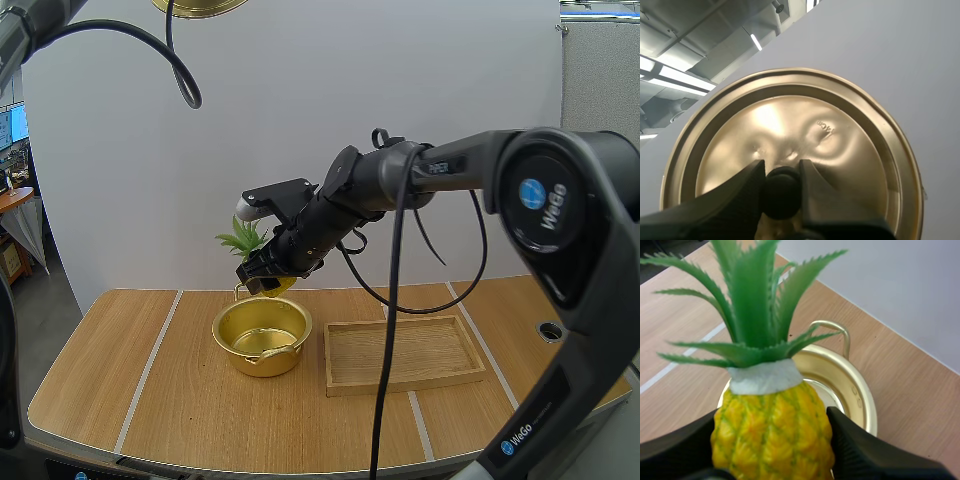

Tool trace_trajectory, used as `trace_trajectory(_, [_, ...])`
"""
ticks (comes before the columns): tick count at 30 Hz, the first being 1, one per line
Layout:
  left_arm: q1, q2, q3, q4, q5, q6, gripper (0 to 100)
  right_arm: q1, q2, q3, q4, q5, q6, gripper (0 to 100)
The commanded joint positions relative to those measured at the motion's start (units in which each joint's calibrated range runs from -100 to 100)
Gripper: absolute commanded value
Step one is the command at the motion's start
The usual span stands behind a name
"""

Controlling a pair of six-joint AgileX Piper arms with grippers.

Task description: Open the pot, put the pineapple inside, and close it

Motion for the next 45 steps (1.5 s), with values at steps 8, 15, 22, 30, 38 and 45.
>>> trace_trajectory(8, [-0.09, -0.5, -0.8, -0.5, -2.0, -0.2, 0, 1.6, 15.4, -8.7, -6.2, 7.7, 6.1, 0])
trace_trajectory(15, [-0.09, -0.5, -0.8, -0.5, -2.0, -0.2, 0, 3.9, 19.0, -8.7, -12.6, 1.9, 10.7, 0])
trace_trajectory(22, [-0.09, -0.5, -0.8, -0.5, -2.0, -0.2, 0, 3.9, 21.6, -8.7, -14.4, 0.2, 12.2, 0])
trace_trajectory(30, [-0.09, -0.5, -0.8, -0.5, -2.0, -0.2, 0, 3.9, 22.6, -8.7, -14.4, 0.2, 12.4, 0])
trace_trajectory(38, [-0.09, -0.5, -0.8, -0.5, -2.0, -0.2, 0, 3.9, 24.0, -8.7, -14.4, -0.5, 13.0, 100])
trace_trajectory(45, [-0.09, -0.5, -0.8, -0.5, -2.0, -0.2, 0, 3.9, 22.8, -8.7, -14.4, 0.2, 13.1, 100])
